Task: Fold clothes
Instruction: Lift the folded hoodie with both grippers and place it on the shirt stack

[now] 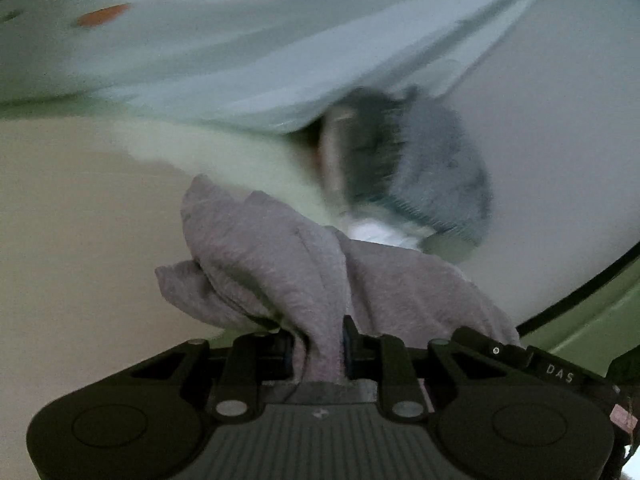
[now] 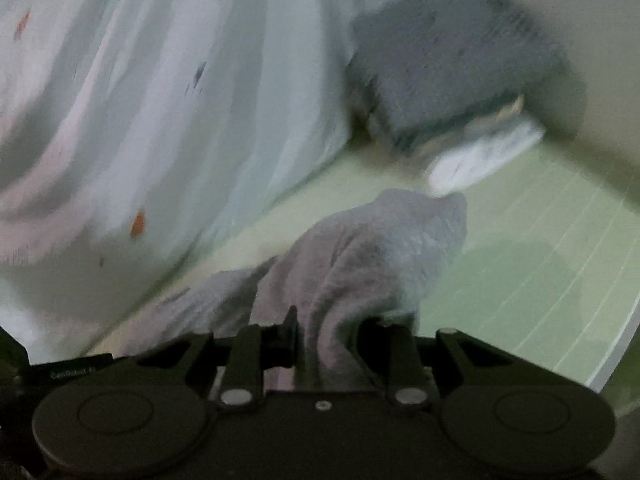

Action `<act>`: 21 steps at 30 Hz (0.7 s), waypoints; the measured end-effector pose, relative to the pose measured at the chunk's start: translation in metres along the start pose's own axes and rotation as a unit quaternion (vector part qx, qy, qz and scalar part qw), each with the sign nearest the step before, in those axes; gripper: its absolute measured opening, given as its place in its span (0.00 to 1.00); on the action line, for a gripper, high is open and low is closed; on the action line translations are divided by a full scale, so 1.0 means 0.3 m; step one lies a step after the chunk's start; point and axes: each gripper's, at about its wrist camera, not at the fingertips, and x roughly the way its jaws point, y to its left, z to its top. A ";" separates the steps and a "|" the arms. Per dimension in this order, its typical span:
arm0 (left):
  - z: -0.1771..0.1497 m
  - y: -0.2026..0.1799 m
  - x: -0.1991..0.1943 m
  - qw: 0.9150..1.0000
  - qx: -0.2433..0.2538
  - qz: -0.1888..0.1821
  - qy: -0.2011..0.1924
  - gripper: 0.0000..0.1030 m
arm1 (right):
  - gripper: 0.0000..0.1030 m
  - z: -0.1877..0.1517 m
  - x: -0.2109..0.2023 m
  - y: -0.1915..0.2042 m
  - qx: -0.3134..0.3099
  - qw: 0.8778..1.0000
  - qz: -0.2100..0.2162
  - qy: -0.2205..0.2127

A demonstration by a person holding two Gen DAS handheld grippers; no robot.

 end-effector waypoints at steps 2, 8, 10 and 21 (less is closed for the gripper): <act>0.043 -0.123 0.093 1.000 0.014 -0.014 -0.023 0.22 | 0.24 0.124 -0.015 -0.097 -0.018 0.999 0.008 -0.031; 0.314 -0.470 0.359 0.989 0.059 -0.059 -0.120 0.22 | 0.24 0.596 -0.016 -0.356 -0.079 0.987 0.038 -0.135; 0.413 -0.559 0.433 0.984 0.069 -0.065 -0.149 0.22 | 0.24 0.761 -0.004 -0.423 -0.083 0.981 0.047 -0.169; 0.609 -0.422 1.109 0.986 0.035 0.130 -0.096 0.43 | 0.49 1.118 0.712 -0.783 0.000 0.990 -0.094 -0.101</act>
